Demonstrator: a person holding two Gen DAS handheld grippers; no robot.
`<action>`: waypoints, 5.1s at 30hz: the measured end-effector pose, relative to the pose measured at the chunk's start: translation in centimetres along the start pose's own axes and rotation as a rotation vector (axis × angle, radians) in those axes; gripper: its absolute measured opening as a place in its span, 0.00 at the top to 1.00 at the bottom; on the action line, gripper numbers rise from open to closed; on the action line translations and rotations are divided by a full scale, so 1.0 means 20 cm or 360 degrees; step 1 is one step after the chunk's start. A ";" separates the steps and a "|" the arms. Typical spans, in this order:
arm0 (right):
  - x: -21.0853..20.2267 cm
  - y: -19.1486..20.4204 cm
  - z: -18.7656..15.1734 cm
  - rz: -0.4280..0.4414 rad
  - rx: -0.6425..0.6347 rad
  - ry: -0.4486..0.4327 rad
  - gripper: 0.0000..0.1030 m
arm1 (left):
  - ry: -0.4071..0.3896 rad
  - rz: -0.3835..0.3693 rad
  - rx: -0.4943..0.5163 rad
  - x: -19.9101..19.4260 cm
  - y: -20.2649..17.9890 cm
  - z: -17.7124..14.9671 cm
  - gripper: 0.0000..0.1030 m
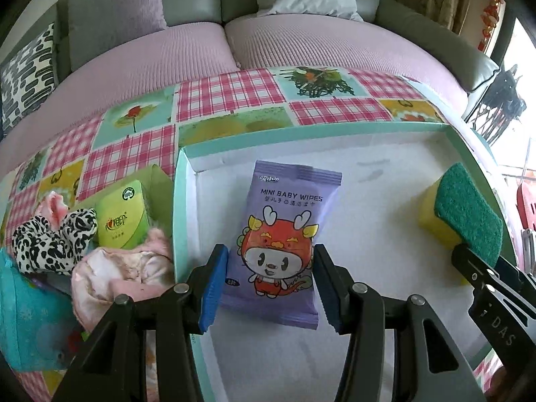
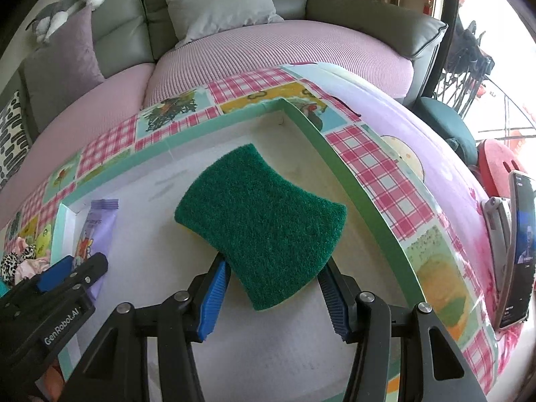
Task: Organize soft objects
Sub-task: 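Carry the wipes packet and sponge over the white tray and open both tools, then withdraw both open tools from the tray back toward the pile, then grasp the red tape roll with the right tool and lift it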
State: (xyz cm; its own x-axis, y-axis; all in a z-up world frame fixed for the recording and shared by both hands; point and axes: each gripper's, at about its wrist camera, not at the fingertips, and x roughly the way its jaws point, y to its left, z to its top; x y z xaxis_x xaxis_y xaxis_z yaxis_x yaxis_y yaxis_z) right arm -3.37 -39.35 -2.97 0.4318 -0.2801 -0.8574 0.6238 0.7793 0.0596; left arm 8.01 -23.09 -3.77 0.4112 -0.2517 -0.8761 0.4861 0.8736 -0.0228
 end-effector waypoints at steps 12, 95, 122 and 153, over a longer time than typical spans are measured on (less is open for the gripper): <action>-0.14 0.02 0.02 0.0047 -0.0056 -0.0055 0.21 | -0.0036 0.0000 0.0003 -0.14 0.00 0.05 0.23; -0.40 1.04 -0.65 0.0686 -0.0934 0.0217 0.00 | 0.0213 0.0499 -0.0708 -0.54 1.20 -0.70 0.08; -0.25 1.18 -0.73 0.0625 -0.1039 0.0310 0.33 | 0.0191 0.0488 -0.0847 -0.56 1.29 -0.73 0.08; -0.46 0.89 -0.51 0.0569 -0.0864 0.0052 0.45 | 0.0119 0.0305 -0.0765 -0.57 1.15 -0.65 0.08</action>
State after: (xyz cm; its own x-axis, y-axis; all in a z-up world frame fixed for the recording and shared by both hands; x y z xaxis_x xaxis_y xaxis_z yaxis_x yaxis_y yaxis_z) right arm -2.93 -17.18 0.77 0.5261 0.0597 -0.8483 0.0234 0.9961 0.0847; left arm 4.59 5.33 -0.55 0.3934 -0.0535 -0.9178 -0.0084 0.9981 -0.0618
